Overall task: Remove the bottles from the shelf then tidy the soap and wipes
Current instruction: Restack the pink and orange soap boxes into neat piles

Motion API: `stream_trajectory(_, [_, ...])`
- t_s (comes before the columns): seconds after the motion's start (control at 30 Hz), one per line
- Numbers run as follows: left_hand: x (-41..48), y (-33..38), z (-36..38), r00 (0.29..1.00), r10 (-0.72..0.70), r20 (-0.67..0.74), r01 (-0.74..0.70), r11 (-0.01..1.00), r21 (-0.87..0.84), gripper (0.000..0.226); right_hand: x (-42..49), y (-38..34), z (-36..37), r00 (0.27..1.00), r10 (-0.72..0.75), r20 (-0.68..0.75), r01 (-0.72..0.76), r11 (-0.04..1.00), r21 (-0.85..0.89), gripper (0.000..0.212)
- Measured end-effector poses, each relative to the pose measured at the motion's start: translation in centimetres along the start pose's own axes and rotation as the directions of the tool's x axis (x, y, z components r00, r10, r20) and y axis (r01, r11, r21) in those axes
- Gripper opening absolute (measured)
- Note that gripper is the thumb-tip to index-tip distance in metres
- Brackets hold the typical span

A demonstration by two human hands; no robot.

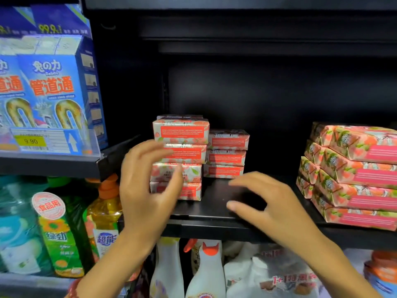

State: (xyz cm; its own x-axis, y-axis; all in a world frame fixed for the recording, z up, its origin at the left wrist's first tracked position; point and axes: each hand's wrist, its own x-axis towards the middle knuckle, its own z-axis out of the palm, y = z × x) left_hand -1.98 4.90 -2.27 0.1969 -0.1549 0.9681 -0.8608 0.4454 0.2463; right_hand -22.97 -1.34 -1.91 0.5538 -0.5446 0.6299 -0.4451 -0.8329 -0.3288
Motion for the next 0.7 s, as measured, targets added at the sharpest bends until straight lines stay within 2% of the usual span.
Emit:
stream_trajectory(0.07, [-1.5,0.7,0.2,0.996,0.029,0.087,-0.026,0.999,-0.040,0.016,1.9,0.4,-0.3,0.992,-0.040,-0.119,0.026,0.993,-0.116,0.039])
stream_trajectory(0.13, [-2.6,1.0,0.6,0.974,-0.013,0.226,0.028,0.998,-0.063,0.016,4.0,0.9,-0.4,0.980,-0.040,-0.193,0.002,0.981,-0.193,0.046])
stream_trajectory(0.23, [-3.4,0.8,1.0,0.904,-0.071,0.421,0.043,0.996,0.076,0.022,6.8,1.1,-0.1,0.985,0.071,-0.157,-0.113,0.955,-0.276,0.066])
stream_trajectory(0.3, [-3.5,0.6,1.0,0.853,-0.102,0.512,0.009,0.984,0.181,0.027,8.0,1.4,0.4,0.984,0.151,-0.096,-0.176,0.915,-0.363,0.069])
stream_trajectory(0.37, [-3.5,0.6,0.9,0.831,-0.124,0.542,0.007,0.977,0.213,0.031,8.5,1.5,1.0,0.984,0.167,-0.061,-0.176,0.875,-0.451,0.060])
stream_trajectory(0.43, [-3.4,0.6,0.9,0.824,-0.132,0.551,0.005,0.974,0.225,0.032,8.6,1.9,1.3,0.988,0.133,-0.085,-0.157,0.848,-0.506,0.055])
stream_trajectory(0.6, [-3.5,0.6,0.8,0.809,-0.149,0.568,0.019,0.973,0.229,0.034,8.4,2.4,1.1,0.984,0.026,-0.177,-0.130,0.785,-0.605,0.059])
stream_trajectory(0.7, [-3.5,0.6,0.8,0.800,-0.163,0.577,0.025,0.970,0.240,0.036,7.6,2.4,0.6,0.978,-0.034,-0.205,-0.098,0.794,-0.600,0.055])
